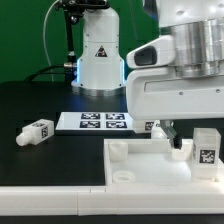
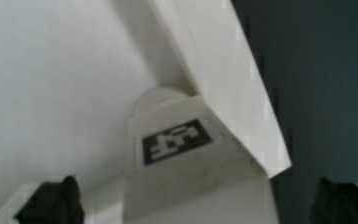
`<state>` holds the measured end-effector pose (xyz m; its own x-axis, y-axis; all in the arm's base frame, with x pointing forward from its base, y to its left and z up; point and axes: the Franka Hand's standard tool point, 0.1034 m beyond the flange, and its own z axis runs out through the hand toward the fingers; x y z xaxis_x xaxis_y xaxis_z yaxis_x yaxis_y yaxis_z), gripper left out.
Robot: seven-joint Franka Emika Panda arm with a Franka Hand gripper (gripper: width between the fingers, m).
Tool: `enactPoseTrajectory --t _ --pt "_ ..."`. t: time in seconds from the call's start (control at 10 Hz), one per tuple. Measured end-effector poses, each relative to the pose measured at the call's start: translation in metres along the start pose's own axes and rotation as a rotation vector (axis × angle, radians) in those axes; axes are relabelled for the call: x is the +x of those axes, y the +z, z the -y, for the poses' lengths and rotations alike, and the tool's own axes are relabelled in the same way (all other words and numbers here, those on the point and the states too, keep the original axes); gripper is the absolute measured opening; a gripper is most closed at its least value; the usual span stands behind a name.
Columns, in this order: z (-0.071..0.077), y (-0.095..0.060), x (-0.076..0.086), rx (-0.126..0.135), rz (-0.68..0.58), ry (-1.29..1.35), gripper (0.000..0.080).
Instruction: Assemble square table
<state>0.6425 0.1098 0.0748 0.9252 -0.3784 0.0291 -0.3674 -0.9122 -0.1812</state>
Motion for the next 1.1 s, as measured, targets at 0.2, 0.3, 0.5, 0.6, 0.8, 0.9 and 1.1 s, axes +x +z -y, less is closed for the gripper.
enactPoseTrajectory --t 0.2,0.3,0.5,0.6,0.8,0.9,1.1 --pt "0.008 0.001 0.001 -0.020 -0.008 -0.153 0.0649" --pt "0.007 0.001 0.001 -0.021 -0.008 -0.156 0.0523" --pt "0.006 0.002 0.001 -0.022 -0.007 -0.054 0.0385" --pt "0.000 0.003 0.002 -0.030 -0.006 0.033 0.0297" --pt "-0.005 0.003 0.004 -0.019 -0.004 0.254 0.0294" --pt "-0.006 0.003 0.004 -0.008 0.002 0.384 0.0292" --pt "-0.005 0.005 0.000 0.011 0.030 0.749 0.0292"
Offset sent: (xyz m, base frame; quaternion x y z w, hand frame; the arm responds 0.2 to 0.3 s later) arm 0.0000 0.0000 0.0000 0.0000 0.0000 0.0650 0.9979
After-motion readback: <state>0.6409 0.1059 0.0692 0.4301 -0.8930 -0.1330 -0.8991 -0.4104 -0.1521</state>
